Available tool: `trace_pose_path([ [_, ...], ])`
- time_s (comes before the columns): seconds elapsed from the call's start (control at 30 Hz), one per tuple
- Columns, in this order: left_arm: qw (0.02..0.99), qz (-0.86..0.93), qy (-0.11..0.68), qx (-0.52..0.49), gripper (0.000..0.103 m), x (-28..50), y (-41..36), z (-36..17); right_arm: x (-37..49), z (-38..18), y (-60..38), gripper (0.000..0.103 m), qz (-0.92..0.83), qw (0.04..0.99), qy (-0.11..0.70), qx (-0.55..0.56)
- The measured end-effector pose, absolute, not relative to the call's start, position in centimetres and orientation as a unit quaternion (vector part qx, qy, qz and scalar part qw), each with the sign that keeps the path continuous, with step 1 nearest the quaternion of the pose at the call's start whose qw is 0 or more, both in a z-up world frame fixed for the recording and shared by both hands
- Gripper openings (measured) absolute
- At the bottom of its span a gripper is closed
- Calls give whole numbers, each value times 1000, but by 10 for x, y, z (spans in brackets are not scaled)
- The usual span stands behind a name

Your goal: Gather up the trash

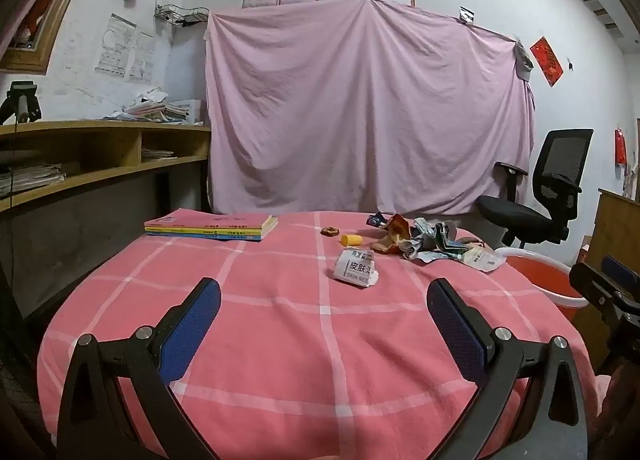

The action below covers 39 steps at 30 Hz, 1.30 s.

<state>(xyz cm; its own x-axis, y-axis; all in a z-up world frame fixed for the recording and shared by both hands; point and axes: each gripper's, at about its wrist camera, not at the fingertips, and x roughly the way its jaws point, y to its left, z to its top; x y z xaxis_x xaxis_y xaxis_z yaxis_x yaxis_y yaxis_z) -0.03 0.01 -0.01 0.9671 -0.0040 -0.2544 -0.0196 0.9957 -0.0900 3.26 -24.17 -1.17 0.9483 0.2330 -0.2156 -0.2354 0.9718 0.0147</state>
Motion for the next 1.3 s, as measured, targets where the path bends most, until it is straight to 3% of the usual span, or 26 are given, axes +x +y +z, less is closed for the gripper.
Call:
trace_pose_path([
  [1.3,990,7,131,-42,101,1,1,2,33,-13,-239,103,120,986,113,-3],
])
